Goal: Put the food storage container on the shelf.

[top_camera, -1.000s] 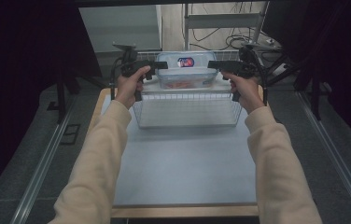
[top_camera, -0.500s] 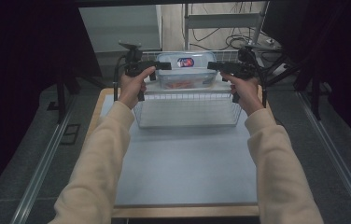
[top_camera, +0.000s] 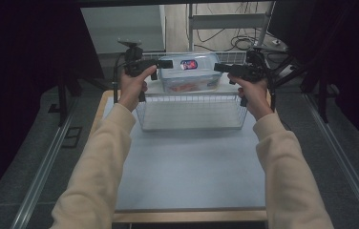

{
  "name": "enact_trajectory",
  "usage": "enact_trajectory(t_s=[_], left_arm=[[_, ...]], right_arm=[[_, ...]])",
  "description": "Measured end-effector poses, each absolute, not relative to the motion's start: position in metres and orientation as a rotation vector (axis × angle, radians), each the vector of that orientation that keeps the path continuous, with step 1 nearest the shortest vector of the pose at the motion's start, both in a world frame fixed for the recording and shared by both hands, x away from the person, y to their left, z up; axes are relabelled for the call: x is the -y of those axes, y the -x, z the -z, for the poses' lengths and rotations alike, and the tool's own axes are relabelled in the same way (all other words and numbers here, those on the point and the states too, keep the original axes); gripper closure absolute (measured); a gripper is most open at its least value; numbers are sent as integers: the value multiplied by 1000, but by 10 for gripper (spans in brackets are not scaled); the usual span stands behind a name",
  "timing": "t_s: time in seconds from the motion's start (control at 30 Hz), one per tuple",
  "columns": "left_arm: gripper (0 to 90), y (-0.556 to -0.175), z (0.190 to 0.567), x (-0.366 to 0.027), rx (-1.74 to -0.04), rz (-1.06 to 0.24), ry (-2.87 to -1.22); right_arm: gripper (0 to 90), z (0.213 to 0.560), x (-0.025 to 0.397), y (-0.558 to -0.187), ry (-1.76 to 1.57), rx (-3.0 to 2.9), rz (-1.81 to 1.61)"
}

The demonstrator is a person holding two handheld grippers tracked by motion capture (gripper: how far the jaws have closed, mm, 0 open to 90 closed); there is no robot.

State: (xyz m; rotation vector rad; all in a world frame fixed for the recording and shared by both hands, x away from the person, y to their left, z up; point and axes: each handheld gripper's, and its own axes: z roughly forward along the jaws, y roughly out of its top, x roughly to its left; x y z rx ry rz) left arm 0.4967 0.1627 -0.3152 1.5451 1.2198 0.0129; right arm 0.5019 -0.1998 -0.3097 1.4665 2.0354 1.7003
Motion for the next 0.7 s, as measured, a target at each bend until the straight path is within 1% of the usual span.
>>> enact_trajectory(t_s=[0.17, 0.3, 0.33, 0.37, 0.43, 0.5, 0.6, 0.63, 0.67, 0.7], left_arm=[[93, -486, 311, -168, -1208, -38, -1546], [99, -469, 307, -170, -1169, -63, -1567], [99, -459, 307, -171, -1139, -65, -1574], [101, -459, 307, -171, -1139, -65, -1574], [101, -444, 308, -172, -1108, -63, -1581], [102, -439, 309, -173, -1099, -69, -1582], [119, -416, 314, -177, -1057, -68, -1568], [120, -416, 314, -177, -1057, -68, -1568], [119, -404, 320, -177, -1035, -63, -1577], [122, -404, 320, -177, -1035, -63, -1577]], right_arm=[[343, 308, 203, -497, -1451, -2030, -1713], [330, 306, 207, -488, -1422, -2040, -1711], [326, 305, 211, -482, -1387, -2045, -1712], [326, 305, 211, -482, -1387, -2045, -1712], [317, 304, 216, -472, -1332, -2060, -1716], [315, 304, 218, -469, -1319, -2067, -1712], [299, 307, 223, -451, -1239, -2089, -1700], [299, 307, 223, -451, -1239, -2089, -1700], [290, 310, 226, -439, -1198, -2107, -1691], [290, 310, 226, -439, -1198, -2107, -1691]])
